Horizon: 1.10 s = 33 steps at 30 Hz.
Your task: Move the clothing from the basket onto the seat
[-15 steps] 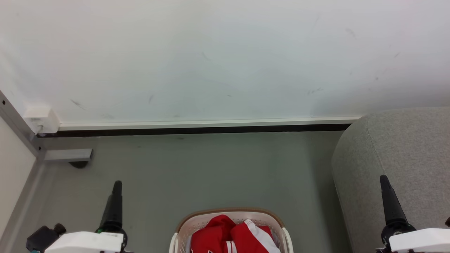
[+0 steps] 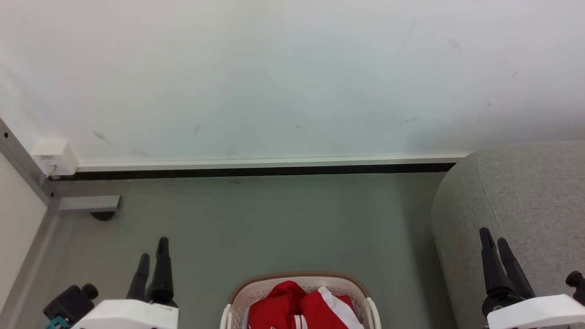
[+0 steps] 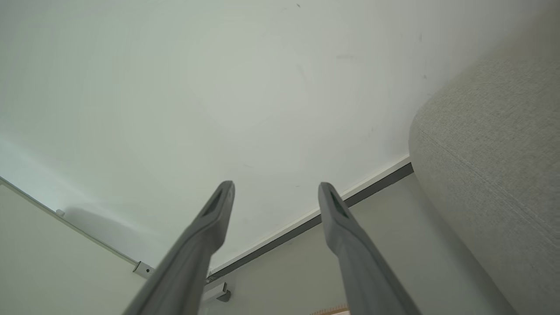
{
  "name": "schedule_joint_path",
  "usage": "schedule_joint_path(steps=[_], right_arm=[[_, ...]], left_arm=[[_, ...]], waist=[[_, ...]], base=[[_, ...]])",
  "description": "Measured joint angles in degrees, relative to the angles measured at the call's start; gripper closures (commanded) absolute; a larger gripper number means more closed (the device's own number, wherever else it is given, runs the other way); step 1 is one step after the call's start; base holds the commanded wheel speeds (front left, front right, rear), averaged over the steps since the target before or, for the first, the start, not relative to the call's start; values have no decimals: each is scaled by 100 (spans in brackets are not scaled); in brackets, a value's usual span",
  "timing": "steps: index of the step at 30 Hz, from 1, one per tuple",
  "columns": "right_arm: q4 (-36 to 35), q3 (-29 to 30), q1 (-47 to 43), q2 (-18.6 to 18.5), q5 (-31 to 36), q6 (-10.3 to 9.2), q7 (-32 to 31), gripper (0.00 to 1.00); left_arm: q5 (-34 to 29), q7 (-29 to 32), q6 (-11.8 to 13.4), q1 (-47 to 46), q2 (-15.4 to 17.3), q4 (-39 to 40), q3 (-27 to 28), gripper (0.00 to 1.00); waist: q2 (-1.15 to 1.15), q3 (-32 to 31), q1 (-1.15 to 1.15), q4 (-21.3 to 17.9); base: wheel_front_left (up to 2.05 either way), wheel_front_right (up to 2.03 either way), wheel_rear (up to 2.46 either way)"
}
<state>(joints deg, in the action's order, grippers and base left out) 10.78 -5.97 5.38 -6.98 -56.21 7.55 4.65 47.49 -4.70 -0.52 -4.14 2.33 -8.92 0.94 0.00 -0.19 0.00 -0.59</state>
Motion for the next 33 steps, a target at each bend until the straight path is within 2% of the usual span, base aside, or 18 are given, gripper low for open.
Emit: schedule_joint_path(steps=[16,33], right_arm=[[69,-57,36,4,1319,0,266,0],[303,-171,122,3,2201,0,505,0]], left_arm=[[-1127,-272,210,2,8,-21,-156,0],[-2076,-505,344,2,12,-15,-282,0]], waist=[[0,-18,0,-11],[1,-31,0,-36]], base=[[0,0,0],[0,0,0]])
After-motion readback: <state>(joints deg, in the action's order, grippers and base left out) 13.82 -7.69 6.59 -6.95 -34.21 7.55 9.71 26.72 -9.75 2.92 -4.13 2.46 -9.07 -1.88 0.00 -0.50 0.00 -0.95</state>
